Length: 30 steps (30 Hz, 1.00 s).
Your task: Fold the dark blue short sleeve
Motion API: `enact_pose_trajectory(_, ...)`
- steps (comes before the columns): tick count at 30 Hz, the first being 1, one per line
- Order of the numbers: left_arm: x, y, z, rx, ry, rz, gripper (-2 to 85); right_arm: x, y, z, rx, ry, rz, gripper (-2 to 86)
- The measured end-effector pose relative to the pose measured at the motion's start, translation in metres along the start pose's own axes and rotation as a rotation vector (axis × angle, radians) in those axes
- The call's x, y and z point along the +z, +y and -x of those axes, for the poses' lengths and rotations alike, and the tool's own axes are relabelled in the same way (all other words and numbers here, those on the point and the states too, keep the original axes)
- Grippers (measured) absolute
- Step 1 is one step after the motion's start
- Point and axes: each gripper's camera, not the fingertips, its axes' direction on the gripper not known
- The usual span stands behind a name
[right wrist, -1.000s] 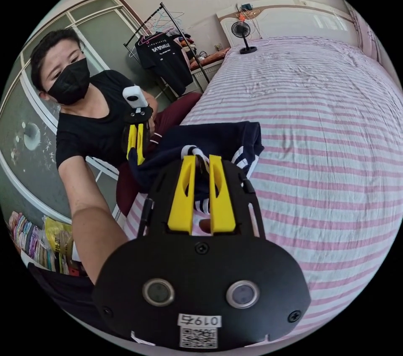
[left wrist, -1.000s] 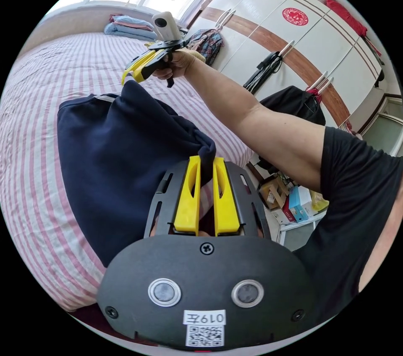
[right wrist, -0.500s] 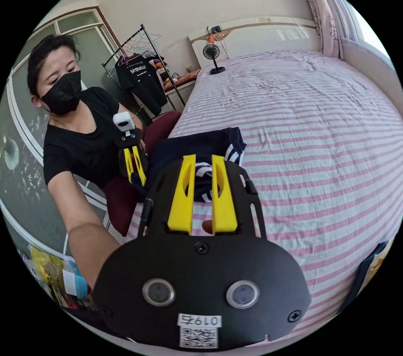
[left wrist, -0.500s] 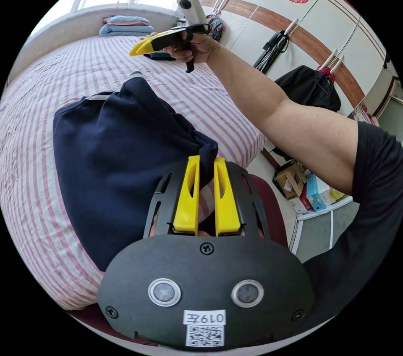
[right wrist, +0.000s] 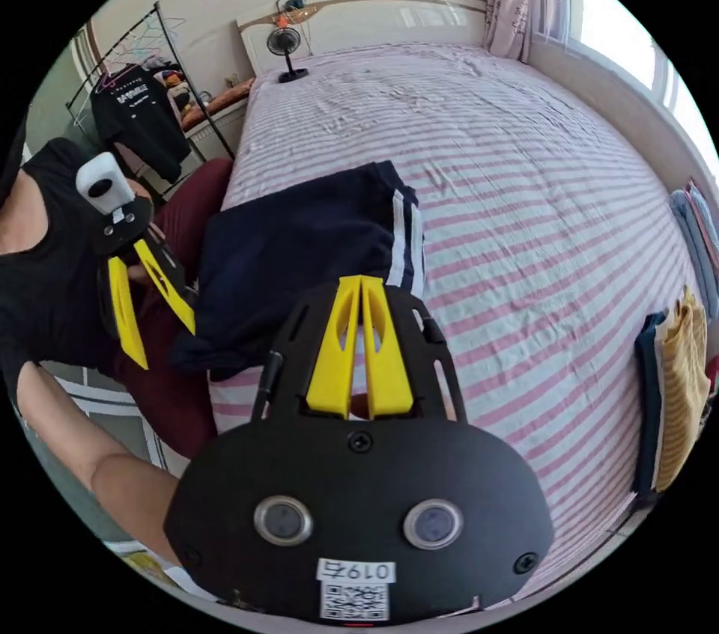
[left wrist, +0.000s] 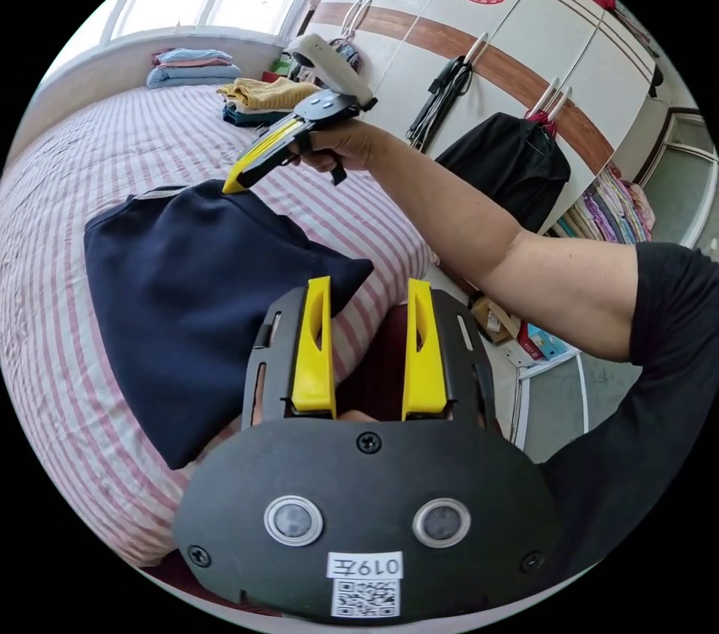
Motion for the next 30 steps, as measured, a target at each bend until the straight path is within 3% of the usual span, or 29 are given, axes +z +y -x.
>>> enact_pose_trajectory(6, -0.047, -0.037, 0.063, -0.031, -0.051, -0.066, 12.7, -0.055, 0.059, 0.05, 0.327, 0.115, -0.268, 1.9)
enact_pose_trajectory(9, -0.037, -0.083, 0.118, -0.043, -0.049, 0.023, 12.5, -0.07, 0.102, 0.102, 0.535, 0.123, -0.407, 6.2)
enact_pose_trajectory(14, -0.005, -0.163, 0.169, -0.05, -0.002, 0.094, 12.5, -0.048, 0.16, 0.181, 0.857, 0.145, -0.497, 13.9)
enact_pose_trajectory(16, 0.012, -0.181, 0.165, -0.01, -0.06, 0.12, 11.9, -0.03, 0.182, 0.202, 1.001, 0.131, -0.487, 17.1)
enact_pose_trajectory(22, 0.066, -0.199, 0.154, 0.007, -0.167, 0.23, 6.2, -0.008, 0.196, 0.214, 1.03, 0.062, -0.492, 15.3)
enact_pose_trajectory(30, 0.063, -0.199, 0.165, -0.067, -0.101, 0.221, 4.6, -0.015, 0.208, 0.225, 0.997, 0.133, -0.537, 5.7)
